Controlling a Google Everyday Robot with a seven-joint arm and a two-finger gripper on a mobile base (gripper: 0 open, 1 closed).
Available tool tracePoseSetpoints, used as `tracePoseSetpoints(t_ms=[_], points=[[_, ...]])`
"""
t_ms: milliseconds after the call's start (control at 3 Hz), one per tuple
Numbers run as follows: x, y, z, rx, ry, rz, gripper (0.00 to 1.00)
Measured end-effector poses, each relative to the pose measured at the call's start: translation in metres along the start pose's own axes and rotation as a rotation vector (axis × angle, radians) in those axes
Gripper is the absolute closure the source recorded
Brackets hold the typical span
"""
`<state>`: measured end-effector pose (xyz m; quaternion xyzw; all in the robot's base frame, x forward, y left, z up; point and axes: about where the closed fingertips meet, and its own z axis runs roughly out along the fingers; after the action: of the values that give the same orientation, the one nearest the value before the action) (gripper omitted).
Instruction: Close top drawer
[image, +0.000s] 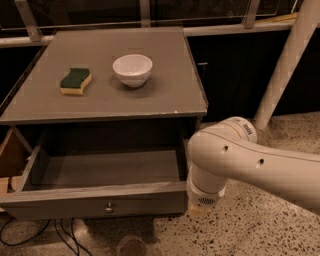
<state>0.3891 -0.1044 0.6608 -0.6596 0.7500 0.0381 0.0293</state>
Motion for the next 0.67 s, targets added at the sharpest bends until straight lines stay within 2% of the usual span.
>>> tracePoseSetpoints(t_ms=[333, 667], points=[[-0.0025, -0.0067, 0.0222, -0.011, -0.008, 0.007, 1.00], [-0.0079, -0.0135, 0.0249, -0.004, -0.014, -0.003, 1.00]])
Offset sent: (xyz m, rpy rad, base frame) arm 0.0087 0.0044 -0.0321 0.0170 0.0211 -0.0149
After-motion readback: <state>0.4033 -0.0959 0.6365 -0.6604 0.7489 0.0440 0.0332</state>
